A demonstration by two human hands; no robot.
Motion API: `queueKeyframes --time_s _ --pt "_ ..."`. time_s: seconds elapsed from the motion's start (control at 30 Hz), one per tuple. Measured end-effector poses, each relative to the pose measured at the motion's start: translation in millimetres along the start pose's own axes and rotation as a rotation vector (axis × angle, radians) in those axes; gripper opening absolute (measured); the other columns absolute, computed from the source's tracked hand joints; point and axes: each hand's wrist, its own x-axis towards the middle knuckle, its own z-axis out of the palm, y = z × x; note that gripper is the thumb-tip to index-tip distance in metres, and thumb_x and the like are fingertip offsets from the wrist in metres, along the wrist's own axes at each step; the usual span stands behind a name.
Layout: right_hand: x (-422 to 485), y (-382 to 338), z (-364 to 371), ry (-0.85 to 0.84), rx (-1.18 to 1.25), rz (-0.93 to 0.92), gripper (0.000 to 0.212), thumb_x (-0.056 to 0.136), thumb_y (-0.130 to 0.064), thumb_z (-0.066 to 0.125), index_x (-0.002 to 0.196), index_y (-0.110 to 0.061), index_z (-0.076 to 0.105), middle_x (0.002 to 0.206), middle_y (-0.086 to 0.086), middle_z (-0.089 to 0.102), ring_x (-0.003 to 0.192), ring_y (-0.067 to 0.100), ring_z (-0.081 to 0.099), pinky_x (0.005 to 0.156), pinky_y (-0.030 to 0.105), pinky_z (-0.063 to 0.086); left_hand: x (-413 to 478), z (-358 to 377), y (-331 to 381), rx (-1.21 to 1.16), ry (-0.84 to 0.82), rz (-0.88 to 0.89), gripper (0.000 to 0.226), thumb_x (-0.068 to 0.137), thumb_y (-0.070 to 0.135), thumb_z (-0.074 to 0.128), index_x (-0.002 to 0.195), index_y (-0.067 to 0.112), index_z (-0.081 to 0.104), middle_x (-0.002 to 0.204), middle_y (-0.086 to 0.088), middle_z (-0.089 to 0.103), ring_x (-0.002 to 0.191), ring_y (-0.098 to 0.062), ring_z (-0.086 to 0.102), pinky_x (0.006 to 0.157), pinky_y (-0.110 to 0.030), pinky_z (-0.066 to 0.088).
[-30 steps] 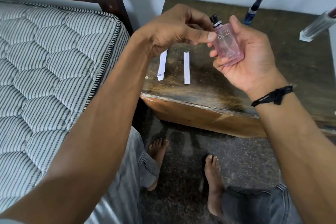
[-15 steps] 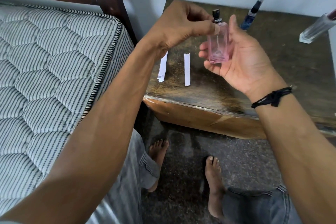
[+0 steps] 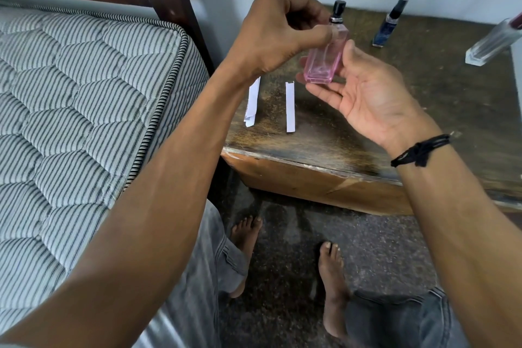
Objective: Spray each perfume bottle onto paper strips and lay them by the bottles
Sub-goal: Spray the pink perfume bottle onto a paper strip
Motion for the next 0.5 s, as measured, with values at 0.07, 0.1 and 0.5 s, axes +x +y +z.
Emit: queueKeyframes --time_s 0.07,0.1,0.5 --pt "0.3 0.8 -1.1 -0.016 0.013 -0.004 0.042 0.109 -0.024 0.046 0.147 -0.005 0.049 0.141 0.02 0.063 0.126 0.034 0.065 0.105 0.043 0.055 0.2 -1.0 -0.6 0.003 0.005 -0.011 0.028 0.075 0.028 0.083 0.092 0.007 0.077 0.087 -0.009 0.077 0.083 -0.03 0.071 0.076 -0.045 0.058" --pt "0.4 1.3 -1.6 -0.024 0.008 -0.007 0.042 0.109 -0.022 0.047 0.147 -0.005 0.049 0.142 0.019 0.062 0.127 0.033 0.065 0.107 0.044 0.054 0.3 -1.2 -0.7 0.001 0.007 -0.012 0.027 0.075 0.028 0.083 0.092 0.008 0.077 0.087 -0.009 0.077 0.083 -0.029 0.071 0.076 -0.045 0.058" --pt "4.1 -2.0 -10.4 -0.077 -0.257 -0.182 0.047 0.093 -0.004 0.066 0.138 -0.003 0.053 0.129 0.014 0.068 0.124 0.026 0.067 0.097 0.037 0.057 -5.2 -5.2 4.1 -0.206 -0.067 0.118 0.035 0.08 0.013 0.083 0.11 0.0 0.07 0.097 -0.013 0.073 0.089 -0.017 0.07 0.085 -0.035 0.058"
